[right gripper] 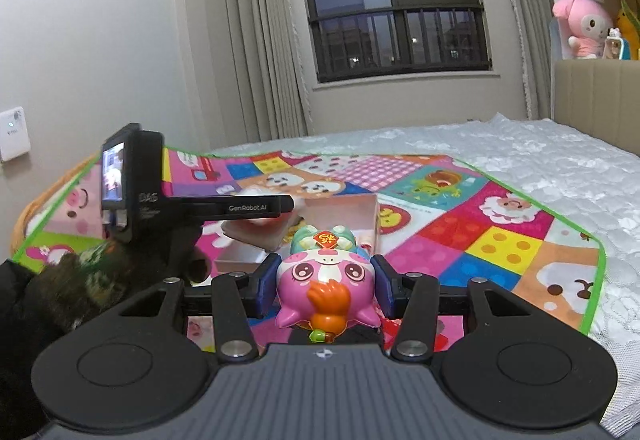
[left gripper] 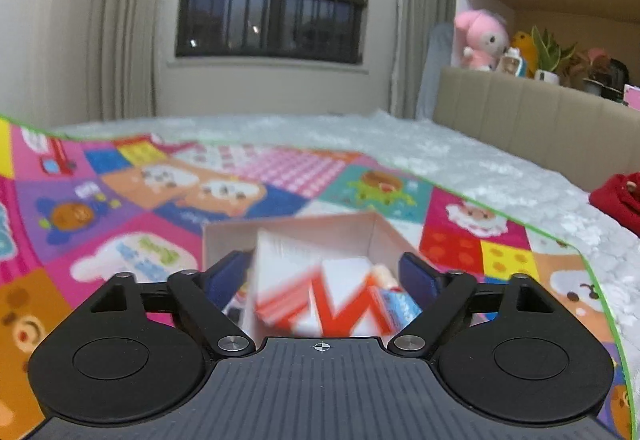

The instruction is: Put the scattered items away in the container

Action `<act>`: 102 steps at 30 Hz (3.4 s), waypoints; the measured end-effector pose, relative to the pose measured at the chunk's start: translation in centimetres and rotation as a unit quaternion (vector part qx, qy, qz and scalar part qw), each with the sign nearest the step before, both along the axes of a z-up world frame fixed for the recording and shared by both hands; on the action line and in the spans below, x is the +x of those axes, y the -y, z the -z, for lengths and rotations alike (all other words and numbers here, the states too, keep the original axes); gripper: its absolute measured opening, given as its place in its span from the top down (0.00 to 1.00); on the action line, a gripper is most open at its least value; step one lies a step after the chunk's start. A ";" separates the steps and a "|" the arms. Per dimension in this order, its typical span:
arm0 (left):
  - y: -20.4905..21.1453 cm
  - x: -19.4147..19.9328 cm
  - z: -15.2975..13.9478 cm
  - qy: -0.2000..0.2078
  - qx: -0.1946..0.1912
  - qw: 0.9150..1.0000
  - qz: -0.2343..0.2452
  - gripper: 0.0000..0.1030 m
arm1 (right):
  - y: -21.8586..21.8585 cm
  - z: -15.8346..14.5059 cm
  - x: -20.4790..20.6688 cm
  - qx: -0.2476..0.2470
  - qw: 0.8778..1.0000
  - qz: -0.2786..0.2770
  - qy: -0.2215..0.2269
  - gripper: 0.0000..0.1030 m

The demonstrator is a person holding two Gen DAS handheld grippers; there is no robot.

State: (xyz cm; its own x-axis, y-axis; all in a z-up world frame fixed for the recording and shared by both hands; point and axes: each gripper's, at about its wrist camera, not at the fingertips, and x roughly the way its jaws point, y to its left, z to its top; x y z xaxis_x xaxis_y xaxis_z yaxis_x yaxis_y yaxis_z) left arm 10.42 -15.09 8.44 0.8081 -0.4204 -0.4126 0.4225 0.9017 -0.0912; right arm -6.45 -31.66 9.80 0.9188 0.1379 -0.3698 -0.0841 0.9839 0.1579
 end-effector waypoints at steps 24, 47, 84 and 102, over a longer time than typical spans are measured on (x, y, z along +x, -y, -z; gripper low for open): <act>-13.1 -12.1 6.1 -0.048 0.043 0.997 -0.046 0.00 | -3.0 -0.8 21.3 -0.020 0.996 0.074 -0.048 0.44; -13.2 -16.0 6.2 -0.058 0.053 0.994 -0.079 0.00 | -6.2 7.5 2.6 -0.123 0.990 0.058 -0.041 0.13; -10.2 -18.0 6.3 0.008 0.068 0.997 -0.032 0.00 | -4.0 8.4 3.8 -0.040 0.992 0.100 -0.059 0.03; -8.7 -17.6 5.9 -0.030 0.018 0.999 0.014 0.00 | 1.2 7.0 2.3 -0.033 0.990 0.120 -0.069 0.19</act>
